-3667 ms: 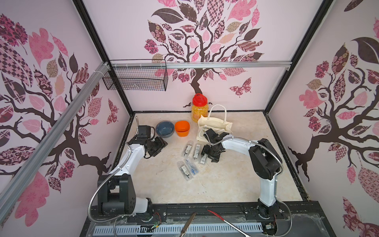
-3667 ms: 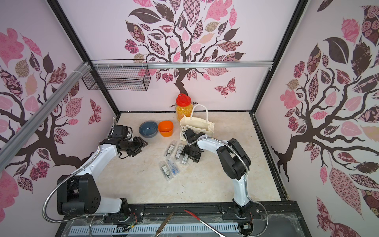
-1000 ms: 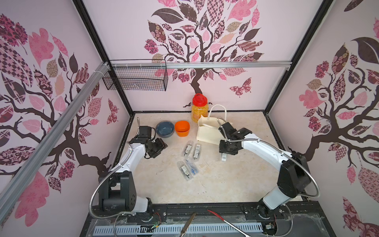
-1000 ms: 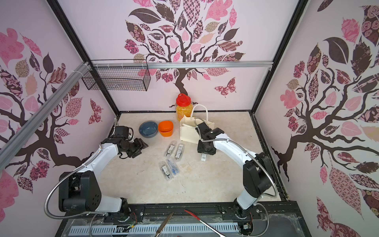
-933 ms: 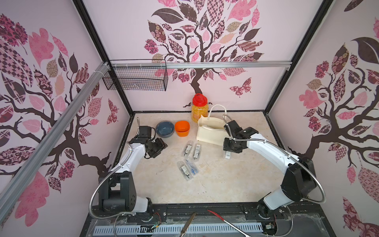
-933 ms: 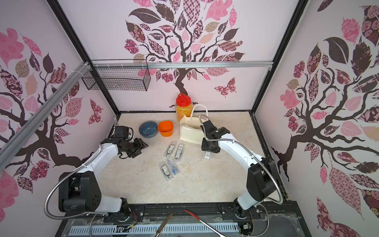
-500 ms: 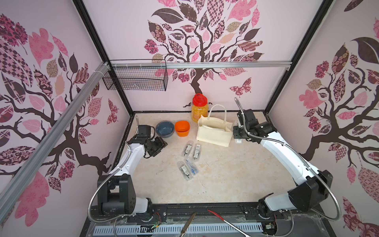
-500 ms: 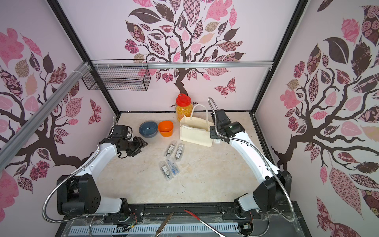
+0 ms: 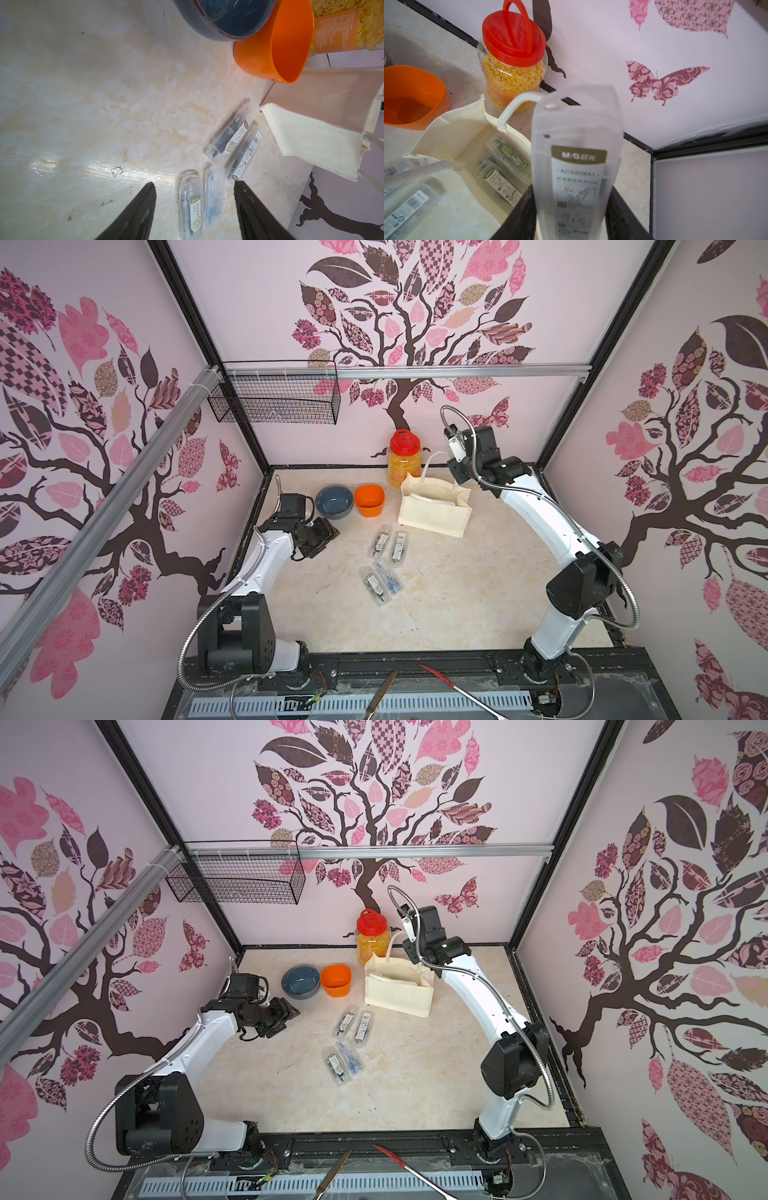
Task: Put the compass set into the canvas bag
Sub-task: Place the compass set in the canvas bag.
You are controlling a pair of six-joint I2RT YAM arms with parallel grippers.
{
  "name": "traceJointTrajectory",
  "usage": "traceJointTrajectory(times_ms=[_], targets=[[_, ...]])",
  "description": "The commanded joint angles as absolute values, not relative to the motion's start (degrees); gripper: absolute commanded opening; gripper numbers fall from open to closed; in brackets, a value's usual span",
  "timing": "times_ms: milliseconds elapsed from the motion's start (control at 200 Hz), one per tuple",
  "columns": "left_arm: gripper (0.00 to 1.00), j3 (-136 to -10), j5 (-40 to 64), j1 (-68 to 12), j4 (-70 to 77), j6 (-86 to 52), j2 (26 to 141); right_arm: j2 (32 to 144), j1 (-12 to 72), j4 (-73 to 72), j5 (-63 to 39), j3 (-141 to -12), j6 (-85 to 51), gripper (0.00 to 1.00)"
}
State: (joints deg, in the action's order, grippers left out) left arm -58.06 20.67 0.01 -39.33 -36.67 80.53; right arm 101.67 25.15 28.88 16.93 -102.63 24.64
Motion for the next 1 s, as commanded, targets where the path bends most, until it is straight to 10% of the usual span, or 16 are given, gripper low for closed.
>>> traceJointTrajectory(times_ms=[0,995], targets=[[0.64,-59.8,20.3,-0.2,-39.4,-35.6,81.4,102.7,27.9,18.4,17.8,-100.4,37.6,0.48],[0.64,-59.5,20.3,-0.2,-39.3,-36.1,83.6,107.6,29.4,11.3,17.1,-86.7,48.8,0.53]])
